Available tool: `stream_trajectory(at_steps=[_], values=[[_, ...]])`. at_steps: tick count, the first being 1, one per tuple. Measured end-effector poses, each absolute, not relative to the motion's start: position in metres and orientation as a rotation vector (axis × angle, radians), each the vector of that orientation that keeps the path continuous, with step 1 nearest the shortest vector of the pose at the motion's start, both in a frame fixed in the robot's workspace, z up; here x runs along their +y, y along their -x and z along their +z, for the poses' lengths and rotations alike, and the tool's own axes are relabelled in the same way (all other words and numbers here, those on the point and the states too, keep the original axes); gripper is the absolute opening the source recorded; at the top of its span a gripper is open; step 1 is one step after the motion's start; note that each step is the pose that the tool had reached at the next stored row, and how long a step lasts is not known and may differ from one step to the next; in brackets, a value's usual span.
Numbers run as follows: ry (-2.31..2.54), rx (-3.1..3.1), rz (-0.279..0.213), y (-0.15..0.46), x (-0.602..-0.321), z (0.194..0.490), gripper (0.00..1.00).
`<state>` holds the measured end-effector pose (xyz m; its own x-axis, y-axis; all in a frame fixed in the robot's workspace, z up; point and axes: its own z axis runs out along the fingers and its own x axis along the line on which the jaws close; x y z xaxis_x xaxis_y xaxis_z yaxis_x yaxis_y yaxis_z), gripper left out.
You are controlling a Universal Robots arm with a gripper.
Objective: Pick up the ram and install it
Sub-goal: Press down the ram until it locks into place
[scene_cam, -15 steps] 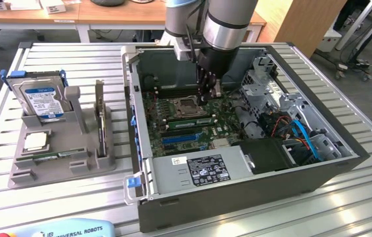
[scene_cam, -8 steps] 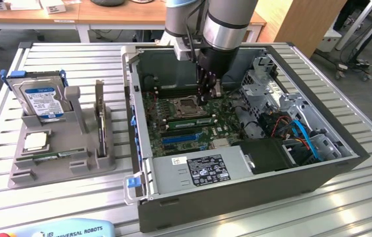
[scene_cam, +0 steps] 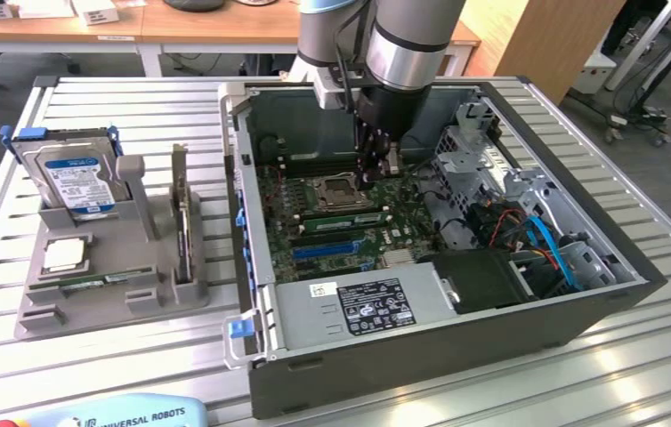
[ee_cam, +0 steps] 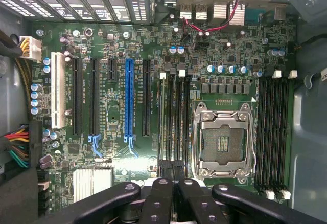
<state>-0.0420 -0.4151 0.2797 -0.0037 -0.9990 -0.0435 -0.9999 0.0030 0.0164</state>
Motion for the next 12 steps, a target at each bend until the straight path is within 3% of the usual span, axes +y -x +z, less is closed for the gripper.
stream_trajectory(at_steps=[12], values=[[2.037, 2.358, 0.059, 0.0421, -0.4149, 0.2797, 0.10]])
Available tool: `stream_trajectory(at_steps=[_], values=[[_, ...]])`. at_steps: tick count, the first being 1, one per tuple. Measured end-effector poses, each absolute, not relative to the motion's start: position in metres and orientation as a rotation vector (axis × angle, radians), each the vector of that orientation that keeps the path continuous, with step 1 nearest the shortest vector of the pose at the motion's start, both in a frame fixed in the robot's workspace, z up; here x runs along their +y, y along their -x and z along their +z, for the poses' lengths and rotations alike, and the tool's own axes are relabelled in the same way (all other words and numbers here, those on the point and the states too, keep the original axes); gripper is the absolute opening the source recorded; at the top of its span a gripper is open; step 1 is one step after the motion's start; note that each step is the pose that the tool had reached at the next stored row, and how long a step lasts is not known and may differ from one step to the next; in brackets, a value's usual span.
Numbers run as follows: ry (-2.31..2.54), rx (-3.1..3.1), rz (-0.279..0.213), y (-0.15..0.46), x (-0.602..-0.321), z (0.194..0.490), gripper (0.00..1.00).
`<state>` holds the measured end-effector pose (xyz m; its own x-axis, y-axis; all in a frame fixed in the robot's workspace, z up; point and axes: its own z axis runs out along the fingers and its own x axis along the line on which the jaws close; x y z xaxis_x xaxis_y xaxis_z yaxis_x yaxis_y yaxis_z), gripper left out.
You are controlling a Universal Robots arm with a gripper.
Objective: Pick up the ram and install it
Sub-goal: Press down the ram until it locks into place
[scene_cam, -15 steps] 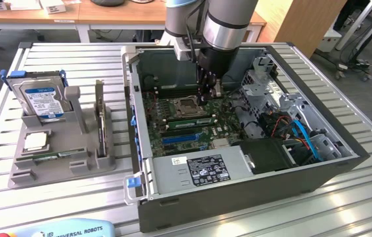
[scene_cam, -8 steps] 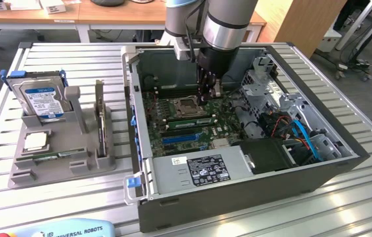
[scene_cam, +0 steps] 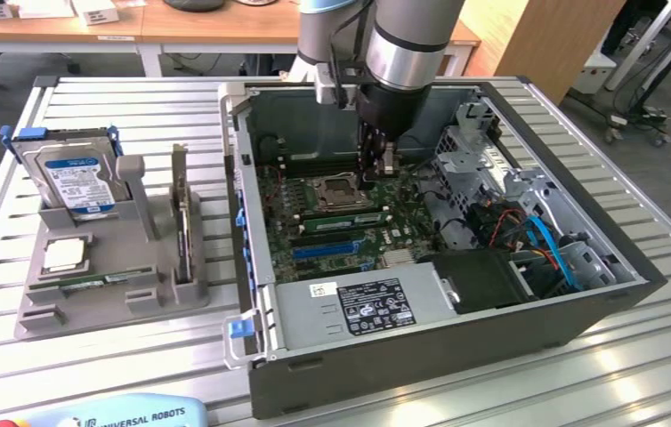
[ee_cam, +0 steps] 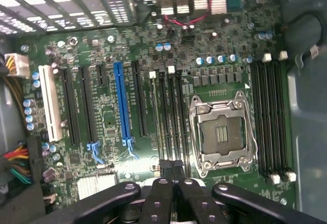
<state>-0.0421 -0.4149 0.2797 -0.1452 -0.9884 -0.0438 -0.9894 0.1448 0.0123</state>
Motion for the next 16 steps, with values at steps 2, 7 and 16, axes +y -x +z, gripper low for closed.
stream_trajectory(at_steps=[2, 7, 16], values=[[2.004, 2.385, 0.058, 0.0421, -0.4149, 0.2797, 0.10], [1.914, 2.456, 0.056, 0.0421, -0.4148, 0.2797, 0.10], [1.746, 2.574, 0.052, 0.0421, -0.4148, 0.2797, 0.10]])
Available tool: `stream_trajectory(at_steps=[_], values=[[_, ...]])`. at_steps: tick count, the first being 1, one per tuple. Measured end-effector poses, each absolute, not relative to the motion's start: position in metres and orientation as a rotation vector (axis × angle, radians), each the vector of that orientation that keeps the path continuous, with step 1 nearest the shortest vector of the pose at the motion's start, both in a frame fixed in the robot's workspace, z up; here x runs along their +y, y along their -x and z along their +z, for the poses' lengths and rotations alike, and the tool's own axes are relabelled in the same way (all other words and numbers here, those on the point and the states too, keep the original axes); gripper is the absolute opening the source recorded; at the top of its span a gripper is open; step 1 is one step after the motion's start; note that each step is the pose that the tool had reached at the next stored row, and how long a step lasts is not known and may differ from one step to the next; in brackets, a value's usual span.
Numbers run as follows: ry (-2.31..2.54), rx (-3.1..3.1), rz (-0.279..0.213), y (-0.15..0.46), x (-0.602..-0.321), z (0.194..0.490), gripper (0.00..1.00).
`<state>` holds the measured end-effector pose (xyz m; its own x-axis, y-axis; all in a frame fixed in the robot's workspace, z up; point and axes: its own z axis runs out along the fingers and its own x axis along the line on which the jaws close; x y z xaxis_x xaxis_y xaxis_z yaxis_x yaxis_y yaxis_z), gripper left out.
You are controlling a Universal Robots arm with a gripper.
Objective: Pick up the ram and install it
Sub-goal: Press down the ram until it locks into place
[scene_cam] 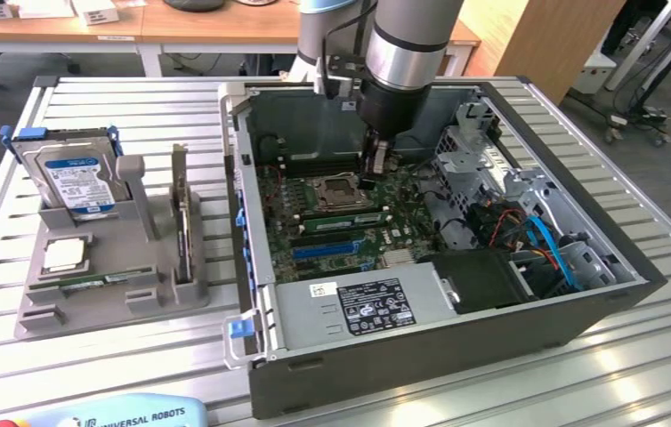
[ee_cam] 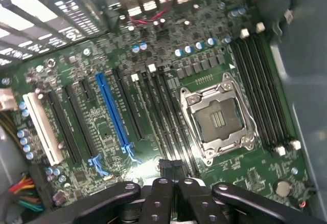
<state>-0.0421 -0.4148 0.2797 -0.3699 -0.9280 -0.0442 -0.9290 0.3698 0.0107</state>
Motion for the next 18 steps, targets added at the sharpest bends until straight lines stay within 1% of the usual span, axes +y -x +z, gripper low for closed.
stream_trajectory(at_steps=[18], values=[[1.403, 2.769, 0.043, 0.0421, -0.4149, 0.2797, 0.10]])
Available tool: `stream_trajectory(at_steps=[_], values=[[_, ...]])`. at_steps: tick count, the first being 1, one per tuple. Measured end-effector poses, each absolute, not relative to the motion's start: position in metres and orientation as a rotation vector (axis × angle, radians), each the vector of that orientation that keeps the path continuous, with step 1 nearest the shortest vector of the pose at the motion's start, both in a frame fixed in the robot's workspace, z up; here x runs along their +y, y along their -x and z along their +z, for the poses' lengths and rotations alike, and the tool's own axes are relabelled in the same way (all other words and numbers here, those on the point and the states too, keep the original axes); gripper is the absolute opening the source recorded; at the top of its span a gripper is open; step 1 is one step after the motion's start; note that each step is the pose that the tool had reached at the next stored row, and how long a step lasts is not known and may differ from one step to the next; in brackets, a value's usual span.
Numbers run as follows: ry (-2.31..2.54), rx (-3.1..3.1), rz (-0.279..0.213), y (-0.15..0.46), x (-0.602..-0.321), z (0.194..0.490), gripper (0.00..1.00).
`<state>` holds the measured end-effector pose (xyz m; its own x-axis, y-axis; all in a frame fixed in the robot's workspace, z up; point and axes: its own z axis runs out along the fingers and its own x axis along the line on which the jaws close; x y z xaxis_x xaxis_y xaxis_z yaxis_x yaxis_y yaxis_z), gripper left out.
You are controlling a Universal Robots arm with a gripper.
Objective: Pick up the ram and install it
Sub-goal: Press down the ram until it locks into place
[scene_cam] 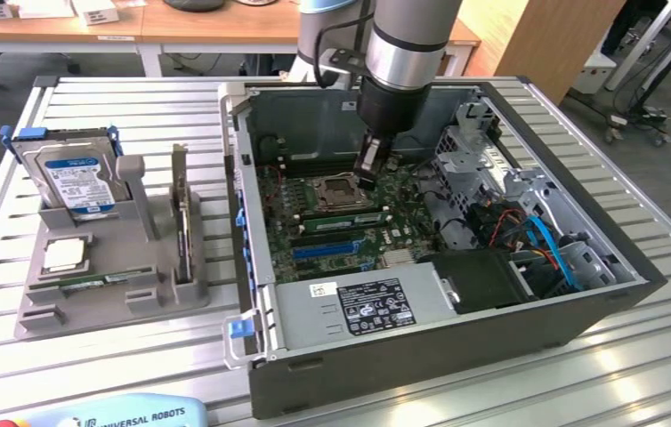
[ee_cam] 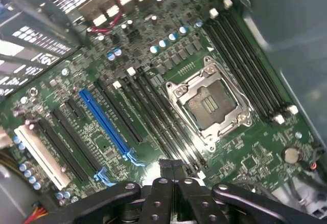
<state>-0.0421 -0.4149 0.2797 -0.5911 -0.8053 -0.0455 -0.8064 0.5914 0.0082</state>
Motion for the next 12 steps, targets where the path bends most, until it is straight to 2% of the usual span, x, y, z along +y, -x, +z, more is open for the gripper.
stream_trajectory(at_steps=[12], values=[[1.168, 2.871, 0.037, 0.0421, -0.4148, 0.2796, 0.10]])
